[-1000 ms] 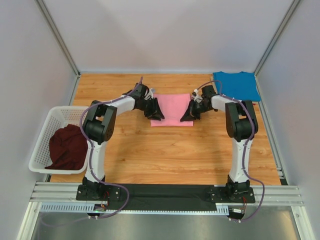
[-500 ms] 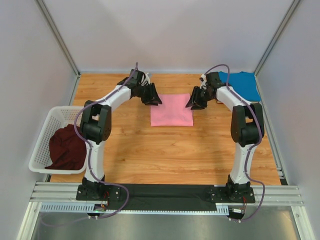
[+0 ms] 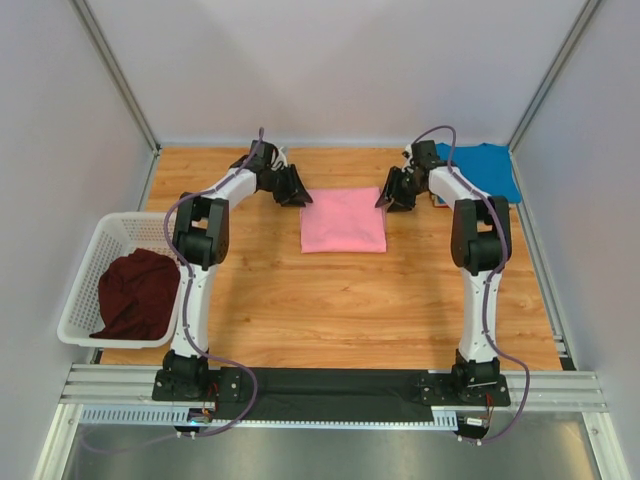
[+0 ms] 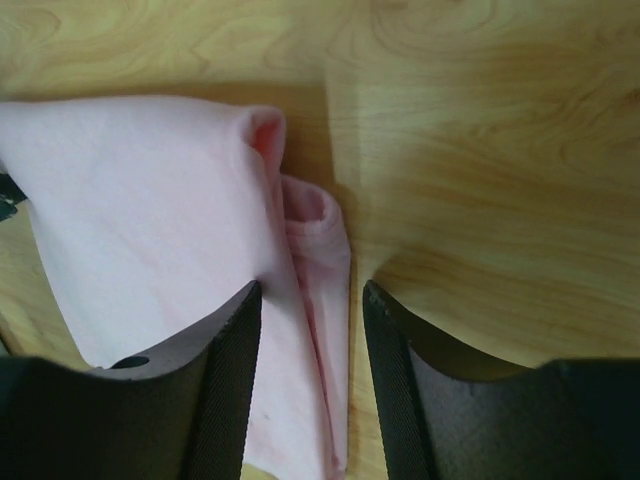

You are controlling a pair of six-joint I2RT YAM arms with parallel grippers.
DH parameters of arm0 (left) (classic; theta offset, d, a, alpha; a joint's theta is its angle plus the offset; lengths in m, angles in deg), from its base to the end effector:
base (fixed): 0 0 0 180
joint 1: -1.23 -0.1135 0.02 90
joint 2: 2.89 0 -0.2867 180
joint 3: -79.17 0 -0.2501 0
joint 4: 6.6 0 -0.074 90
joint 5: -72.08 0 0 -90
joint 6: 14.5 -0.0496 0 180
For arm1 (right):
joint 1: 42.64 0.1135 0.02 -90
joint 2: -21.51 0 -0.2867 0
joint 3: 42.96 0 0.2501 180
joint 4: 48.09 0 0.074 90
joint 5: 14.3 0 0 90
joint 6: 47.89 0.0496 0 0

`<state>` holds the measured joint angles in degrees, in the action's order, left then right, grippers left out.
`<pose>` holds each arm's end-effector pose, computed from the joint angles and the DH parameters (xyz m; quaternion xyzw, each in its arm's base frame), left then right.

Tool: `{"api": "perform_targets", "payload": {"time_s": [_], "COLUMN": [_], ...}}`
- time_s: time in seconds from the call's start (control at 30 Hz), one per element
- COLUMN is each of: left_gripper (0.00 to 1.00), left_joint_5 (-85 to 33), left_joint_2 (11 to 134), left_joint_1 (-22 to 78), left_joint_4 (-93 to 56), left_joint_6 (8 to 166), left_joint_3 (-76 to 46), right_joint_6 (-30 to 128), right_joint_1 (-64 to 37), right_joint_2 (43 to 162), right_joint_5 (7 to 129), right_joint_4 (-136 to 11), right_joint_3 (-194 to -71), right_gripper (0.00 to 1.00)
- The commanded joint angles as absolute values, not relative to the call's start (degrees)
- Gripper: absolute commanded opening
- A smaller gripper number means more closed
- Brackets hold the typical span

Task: Fold and stack the t-shirts
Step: Fold the tshirt, then neatly place the folded tshirt to the corner

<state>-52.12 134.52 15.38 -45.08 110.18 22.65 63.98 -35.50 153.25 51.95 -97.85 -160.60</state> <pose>0.5207 -0.1600 0.1562 -0.0680 0.9072 -0.3808 0.1653 0.4996 0.0827 0.1593 0.0760 0.9513 0.2495 0.1640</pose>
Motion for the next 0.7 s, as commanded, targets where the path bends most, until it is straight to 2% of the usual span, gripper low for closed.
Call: {"api": "perform_targets", "payload": {"time_s": [0.0, 0.1, 0.23, 0.47, 0.6, 0.67], "left_gripper": [0.42, 0.42, 0.42, 0.42, 0.42, 0.42], "left_joint_5": [-54.1, -54.3, -53.8, -52.9, -51.7, -51.7], "left_joint_2": [136.3, 137.9, 138.4, 139.1, 140.6, 140.9], "left_joint_1": [15.1, 14.8, 14.5, 13.5, 12.5, 12.3], "left_joint_4": [-42.9, -43.4, -43.2, -45.2, -48.9, -51.2], "left_joint_6": [110.9, 111.0, 111.1, 112.1, 113.1, 113.0], "left_joint_3": [27.2, 29.1, 29.4, 30.6, 34.2, 37.0], "right_joint_6": [62.3, 62.7, 63.5, 64.6, 65.0, 65.3], "right_joint_1": [-35.4, -35.5, -35.5, -35.5, -35.9, -35.9], "right_joint_2": [155.7, 155.8, 157.3, 158.0, 158.6, 158.9], "right_joint_5": [55.2, 56.2, 56.6, 57.1, 56.4, 55.8], "right_joint_4": [-96.1, -94.1, -93.3, -92.6, -92.7, -94.0], "right_joint_3": [-163.9, -162.6, -162.7, -162.8, -163.4, -164.5], "right_gripper": [0.47, 0.44, 0.36, 0.12, 0.10, 0.16]}}
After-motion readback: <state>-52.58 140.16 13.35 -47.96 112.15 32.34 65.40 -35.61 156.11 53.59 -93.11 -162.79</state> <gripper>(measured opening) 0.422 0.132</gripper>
